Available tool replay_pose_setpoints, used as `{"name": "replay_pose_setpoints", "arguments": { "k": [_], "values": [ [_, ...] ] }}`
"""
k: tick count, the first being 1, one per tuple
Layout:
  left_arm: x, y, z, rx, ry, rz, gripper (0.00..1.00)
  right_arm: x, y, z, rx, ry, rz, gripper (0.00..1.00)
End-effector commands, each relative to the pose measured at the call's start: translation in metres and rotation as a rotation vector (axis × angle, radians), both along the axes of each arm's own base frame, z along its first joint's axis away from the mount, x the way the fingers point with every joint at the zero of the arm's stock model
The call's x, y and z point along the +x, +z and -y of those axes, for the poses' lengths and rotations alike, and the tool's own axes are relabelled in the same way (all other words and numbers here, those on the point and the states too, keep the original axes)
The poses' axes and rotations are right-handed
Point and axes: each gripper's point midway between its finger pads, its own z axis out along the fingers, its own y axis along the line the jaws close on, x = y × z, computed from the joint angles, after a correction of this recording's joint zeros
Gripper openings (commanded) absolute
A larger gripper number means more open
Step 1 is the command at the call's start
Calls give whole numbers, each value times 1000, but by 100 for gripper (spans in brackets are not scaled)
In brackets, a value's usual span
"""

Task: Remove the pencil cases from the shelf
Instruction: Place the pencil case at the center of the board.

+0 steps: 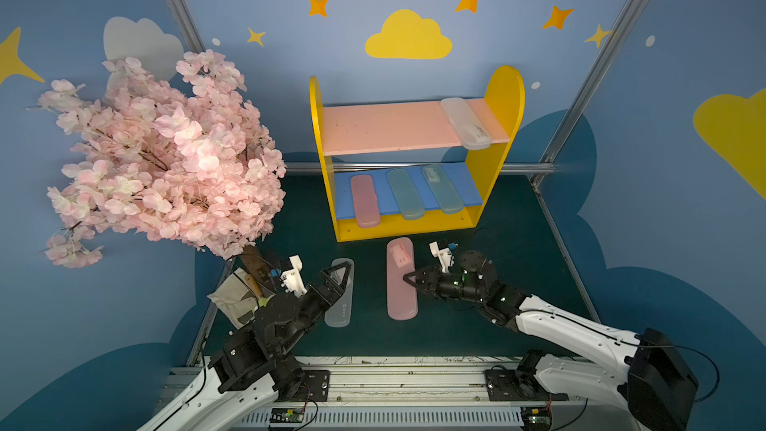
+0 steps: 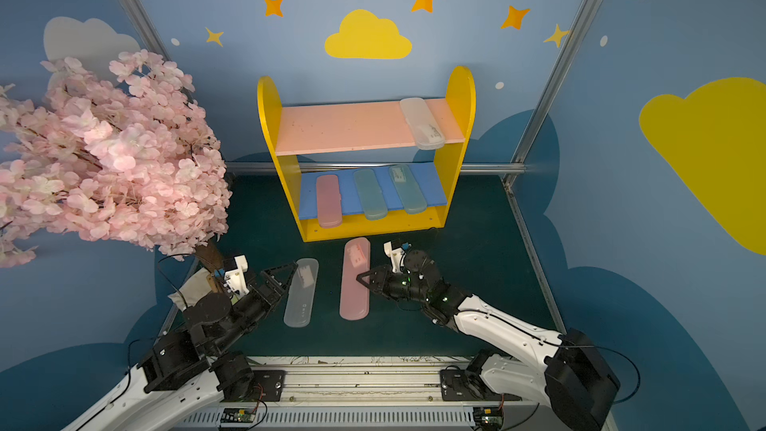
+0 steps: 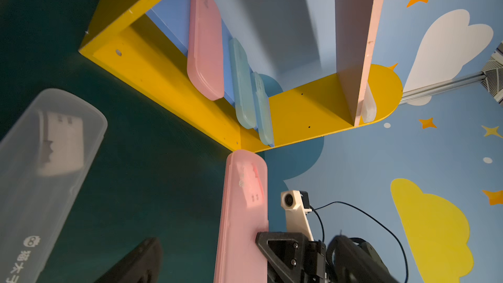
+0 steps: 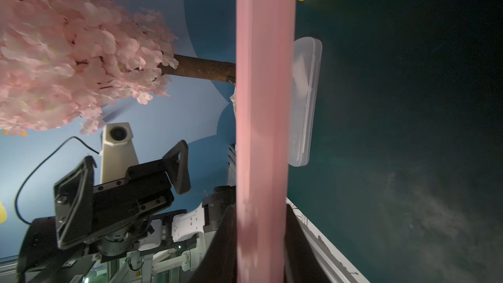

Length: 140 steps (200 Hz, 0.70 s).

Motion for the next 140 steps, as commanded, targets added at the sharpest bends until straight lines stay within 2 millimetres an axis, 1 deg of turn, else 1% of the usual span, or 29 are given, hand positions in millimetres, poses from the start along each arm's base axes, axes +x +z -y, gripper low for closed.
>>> {"name": "replay_pose_setpoints", "arguments": {
  "k": [1, 24, 26, 43, 90, 91, 104, 131, 140],
  "values": [
    [1, -2, -13, 94, 32, 36, 100, 0, -3, -14, 2, 32, 87, 8],
    [2, -4, -15, 96, 48, 42, 100, -2, -16, -31, -1, 59, 102, 8],
    [2, -4, -16, 95, 49, 41, 100, -2, -15, -33, 5, 59, 106, 8],
    [2, -6, -17, 92, 55, 41, 100, 0, -27, -46, 2, 48, 97, 8],
    [1, -7, -21, 99, 67, 39, 100, 11, -62, -66, -19, -31, 72, 7],
    [1, -7, -21, 98, 67, 40, 100, 13, -57, -68, 0, -33, 83, 7],
    [0, -8, -22, 96, 70, 39, 100, 15, -61, -76, 3, -37, 86, 7],
    [0, -10, -23, 95, 73, 39, 100, 18, -71, -90, -6, -49, 74, 7],
    [-1, -10, -24, 96, 73, 40, 100, 18, -80, -91, -20, -55, 64, 7]
  ]
}}
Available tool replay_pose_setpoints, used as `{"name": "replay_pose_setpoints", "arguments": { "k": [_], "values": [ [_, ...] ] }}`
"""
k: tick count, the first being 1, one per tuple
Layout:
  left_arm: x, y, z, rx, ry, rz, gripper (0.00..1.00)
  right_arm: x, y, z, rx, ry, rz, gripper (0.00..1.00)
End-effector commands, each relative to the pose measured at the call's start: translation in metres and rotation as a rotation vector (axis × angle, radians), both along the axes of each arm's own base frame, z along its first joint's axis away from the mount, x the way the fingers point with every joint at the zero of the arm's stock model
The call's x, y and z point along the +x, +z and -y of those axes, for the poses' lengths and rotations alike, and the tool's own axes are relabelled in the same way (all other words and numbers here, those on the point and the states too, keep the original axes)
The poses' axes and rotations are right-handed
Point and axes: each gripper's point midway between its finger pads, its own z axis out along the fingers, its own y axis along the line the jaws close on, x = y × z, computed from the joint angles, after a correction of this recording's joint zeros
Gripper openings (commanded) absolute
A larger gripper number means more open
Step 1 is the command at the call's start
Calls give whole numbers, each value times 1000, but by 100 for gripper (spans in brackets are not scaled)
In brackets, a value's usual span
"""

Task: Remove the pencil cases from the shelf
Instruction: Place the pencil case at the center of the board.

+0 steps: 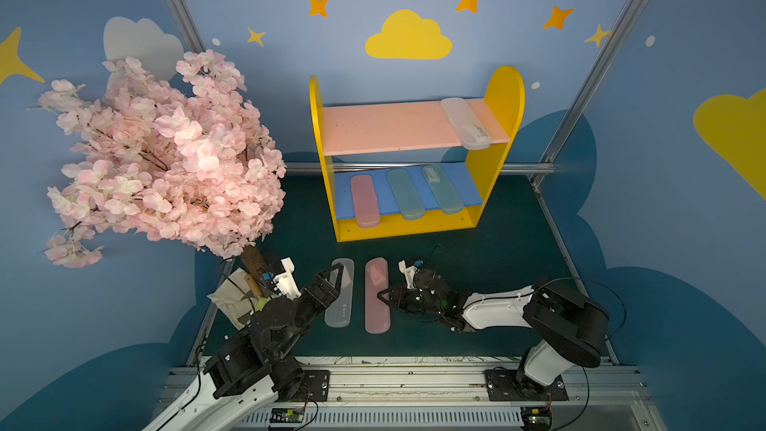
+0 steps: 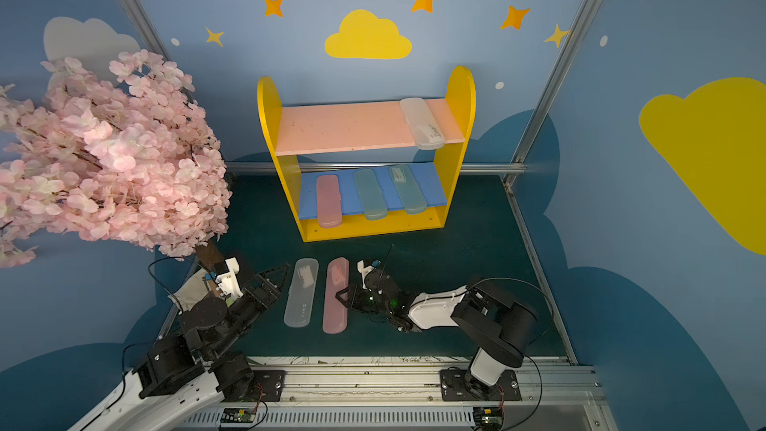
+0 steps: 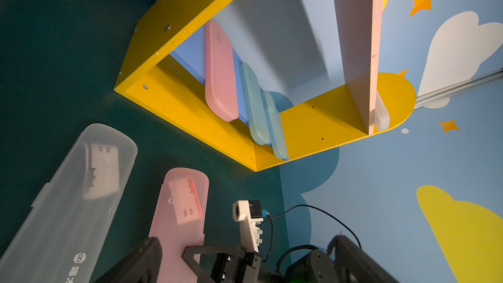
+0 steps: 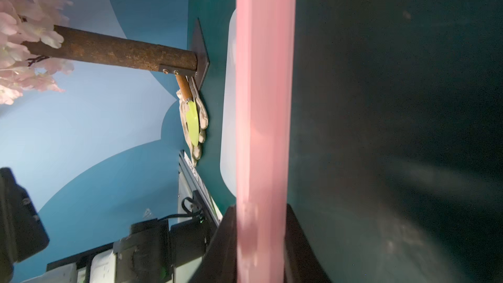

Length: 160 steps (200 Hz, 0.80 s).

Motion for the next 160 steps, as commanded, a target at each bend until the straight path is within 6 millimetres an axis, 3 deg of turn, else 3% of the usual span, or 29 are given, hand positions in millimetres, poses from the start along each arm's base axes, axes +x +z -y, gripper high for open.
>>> {"name": "replay_pose_setpoints", "arguments": {
  "k": [1, 9, 67, 160],
  "values": [
    [-1, -6, -5, 28, 15, -1, 100, 13, 23, -20, 92, -39, 59, 7],
    [-1, -7, -6, 27, 16, 1, 100, 17, 29, -28, 111, -45, 64, 7],
    [-2, -7, -10, 22, 27, 4, 100, 24, 7, -47, 103, -61, 2, 7],
    [-4, -11, -15, 11, 41, 3, 100, 20, -21, -51, 87, -43, -81, 8]
  ]
}}
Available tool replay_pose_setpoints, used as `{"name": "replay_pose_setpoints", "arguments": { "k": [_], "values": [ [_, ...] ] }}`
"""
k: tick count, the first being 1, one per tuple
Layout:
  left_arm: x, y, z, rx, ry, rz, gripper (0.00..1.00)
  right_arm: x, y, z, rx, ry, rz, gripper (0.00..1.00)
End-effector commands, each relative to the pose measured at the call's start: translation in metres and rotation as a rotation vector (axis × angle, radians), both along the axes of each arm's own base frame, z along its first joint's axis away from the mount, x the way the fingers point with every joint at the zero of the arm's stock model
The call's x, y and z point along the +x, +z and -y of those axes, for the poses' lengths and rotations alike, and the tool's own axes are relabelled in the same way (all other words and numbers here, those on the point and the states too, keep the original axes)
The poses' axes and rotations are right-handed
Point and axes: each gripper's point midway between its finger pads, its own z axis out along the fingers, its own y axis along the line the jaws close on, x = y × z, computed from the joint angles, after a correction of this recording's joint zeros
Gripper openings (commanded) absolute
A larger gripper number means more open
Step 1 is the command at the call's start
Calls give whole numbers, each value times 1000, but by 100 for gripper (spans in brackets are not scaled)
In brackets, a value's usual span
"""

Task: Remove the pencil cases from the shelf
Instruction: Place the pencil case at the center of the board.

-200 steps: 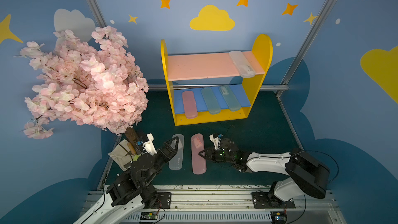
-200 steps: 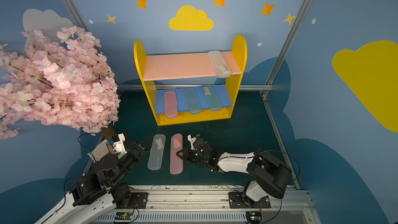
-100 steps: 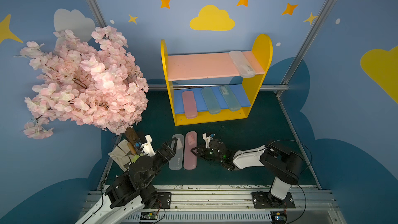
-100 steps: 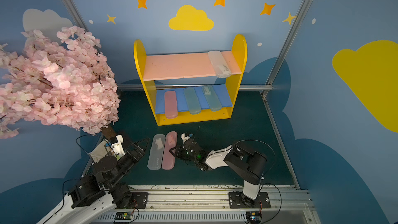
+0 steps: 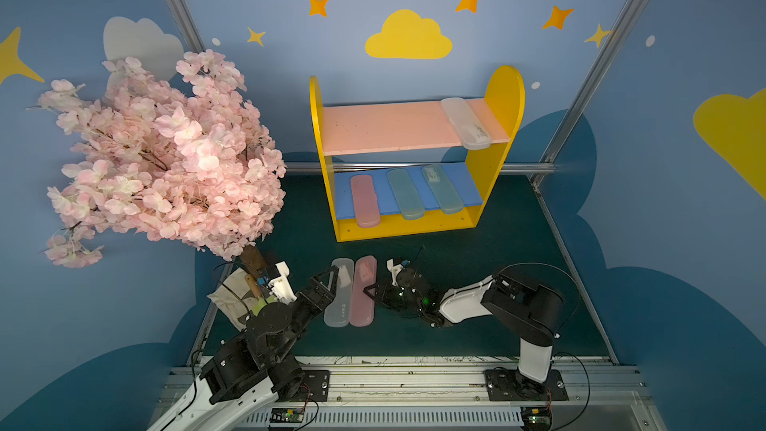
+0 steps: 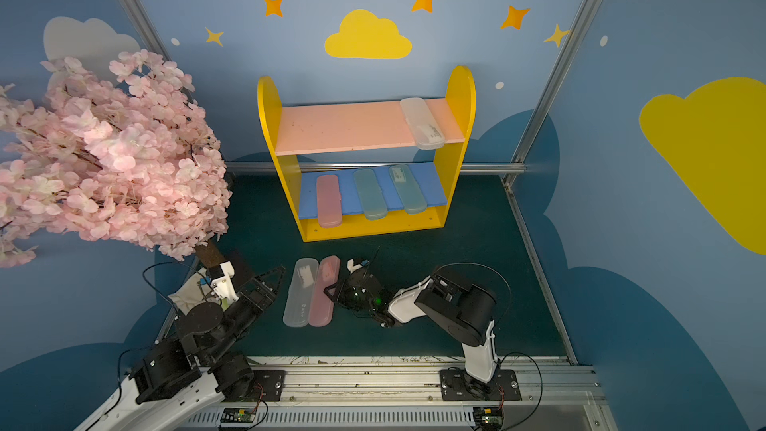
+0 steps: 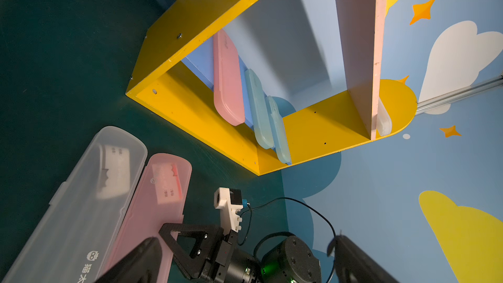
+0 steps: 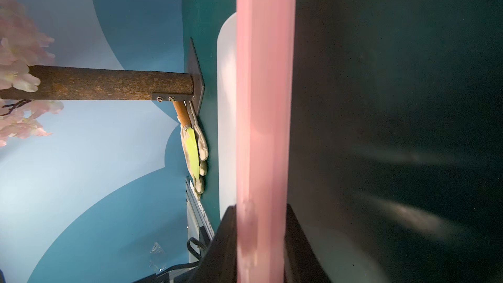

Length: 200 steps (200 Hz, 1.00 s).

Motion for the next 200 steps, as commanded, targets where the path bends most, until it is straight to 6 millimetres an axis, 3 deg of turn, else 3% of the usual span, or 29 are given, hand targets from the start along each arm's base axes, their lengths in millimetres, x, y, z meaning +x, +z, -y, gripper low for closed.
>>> {"name": "replay_pose_setpoints", "arguments": {
  "k": [1, 40, 81, 133, 166, 200],
  "values": [
    [0, -4, -4, 10, 18, -1, 100, 2, 5, -11, 47, 18, -3, 8],
    [0, -6, -6, 9, 22, -1, 100, 2, 0, -8, 41, 16, -15, 13],
    [0, -4, -6, 7, 23, 3, 100, 3, -2, -2, 25, 10, -27, 43],
    [1, 1, -3, 0, 15, 12, 100, 4, -2, 11, -9, -10, -29, 60],
    [5, 7, 7, -14, -11, 20, 100, 4, 2, 25, -37, -25, -26, 68],
    [13, 21, 29, -30, -62, 15, 100, -1, 0, 52, -154, -29, -36, 73]
  ]
}}
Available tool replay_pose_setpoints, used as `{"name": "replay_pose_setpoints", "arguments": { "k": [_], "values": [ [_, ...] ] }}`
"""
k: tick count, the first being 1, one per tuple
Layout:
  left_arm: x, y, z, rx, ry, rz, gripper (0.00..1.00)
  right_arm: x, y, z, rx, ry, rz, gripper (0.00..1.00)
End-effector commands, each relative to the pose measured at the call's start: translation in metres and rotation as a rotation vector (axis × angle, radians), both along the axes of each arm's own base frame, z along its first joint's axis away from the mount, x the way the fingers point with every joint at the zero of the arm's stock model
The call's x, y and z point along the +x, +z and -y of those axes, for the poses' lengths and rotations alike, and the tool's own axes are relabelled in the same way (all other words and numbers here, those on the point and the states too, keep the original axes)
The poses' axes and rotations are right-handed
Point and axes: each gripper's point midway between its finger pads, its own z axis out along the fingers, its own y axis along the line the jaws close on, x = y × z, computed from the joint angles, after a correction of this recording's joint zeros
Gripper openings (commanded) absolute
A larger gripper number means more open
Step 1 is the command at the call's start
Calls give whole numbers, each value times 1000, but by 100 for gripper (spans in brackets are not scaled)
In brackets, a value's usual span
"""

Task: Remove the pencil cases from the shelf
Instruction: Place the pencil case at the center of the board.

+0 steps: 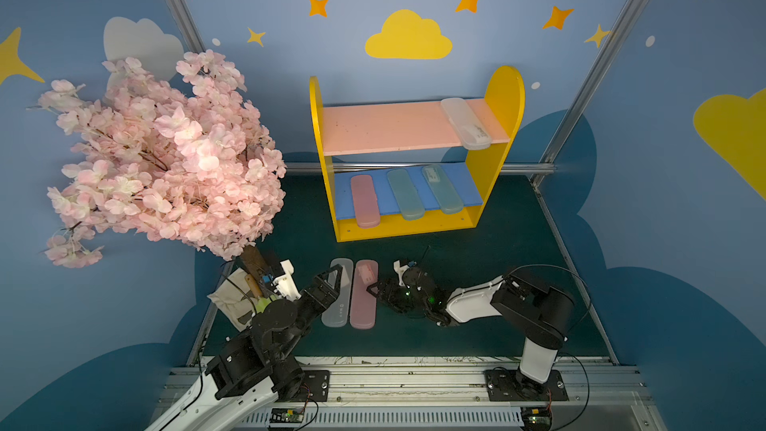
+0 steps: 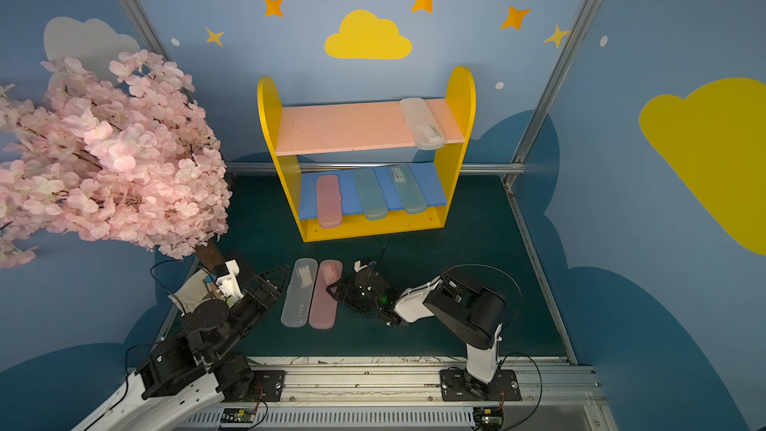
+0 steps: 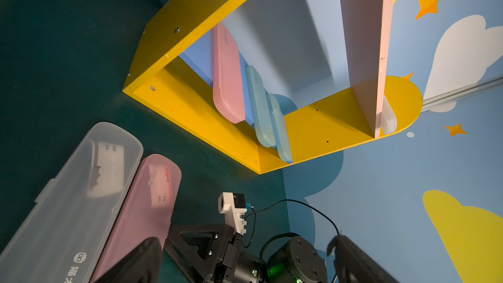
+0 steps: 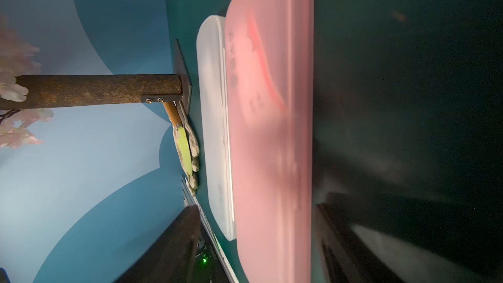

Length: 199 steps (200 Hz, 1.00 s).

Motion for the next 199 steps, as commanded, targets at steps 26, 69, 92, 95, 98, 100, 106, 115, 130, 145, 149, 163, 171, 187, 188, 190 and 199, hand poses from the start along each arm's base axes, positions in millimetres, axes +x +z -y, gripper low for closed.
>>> {"name": "replay_pose_setpoints", "arguments": {
  "k": [26, 69, 92, 95, 98, 100, 106, 115, 130, 145, 149, 163, 171, 187, 188, 190, 199],
  "values": [
    [13, 46, 38, -50, -96, 28, 100, -5, 8, 46, -184, -1, 26, 79],
    [33, 89, 81, -112, -171, 37, 100, -2, 32, 108, -378, -97, 67, 95],
    [47, 114, 107, -162, -213, 50, 100, 1, 59, 145, -479, -131, 163, 99],
    [48, 118, 110, -172, -216, 51, 100, 1, 62, 149, -489, -135, 176, 98],
    [51, 121, 114, -179, -219, 49, 100, 2, 66, 153, -498, -139, 190, 99],
    [52, 122, 116, -182, -221, 47, 100, 2, 68, 156, -503, -144, 197, 99],
    [56, 128, 123, -197, -231, 47, 100, 3, 76, 164, -513, -157, 224, 99],
    [61, 135, 135, -214, -250, 49, 100, 4, 87, 174, -520, -176, 272, 99],
    [72, 146, 155, -250, -279, 45, 100, 7, 104, 190, -517, -207, 359, 99],
    [82, 153, 172, -281, -297, 33, 100, 8, 123, 205, -493, -251, 434, 99],
    [85, 155, 177, -289, -303, 30, 100, 9, 128, 208, -486, -265, 446, 99],
    [95, 159, 189, -317, -301, 16, 100, 7, 128, 229, -495, -319, 475, 99],
    [102, 161, 195, -339, -290, 1, 100, 6, 132, 237, -488, -348, 494, 99],
    [116, 165, 209, -379, -277, -4, 100, 4, 140, 253, -477, -401, 524, 99],
    [117, 166, 209, -381, -277, -3, 100, 4, 140, 254, -476, -404, 527, 99],
    [118, 166, 211, -386, -276, -4, 100, 4, 142, 255, -472, -408, 531, 99],
    [126, 171, 219, -409, -271, -5, 100, 2, 146, 262, -464, -429, 549, 99]
  ]
}}
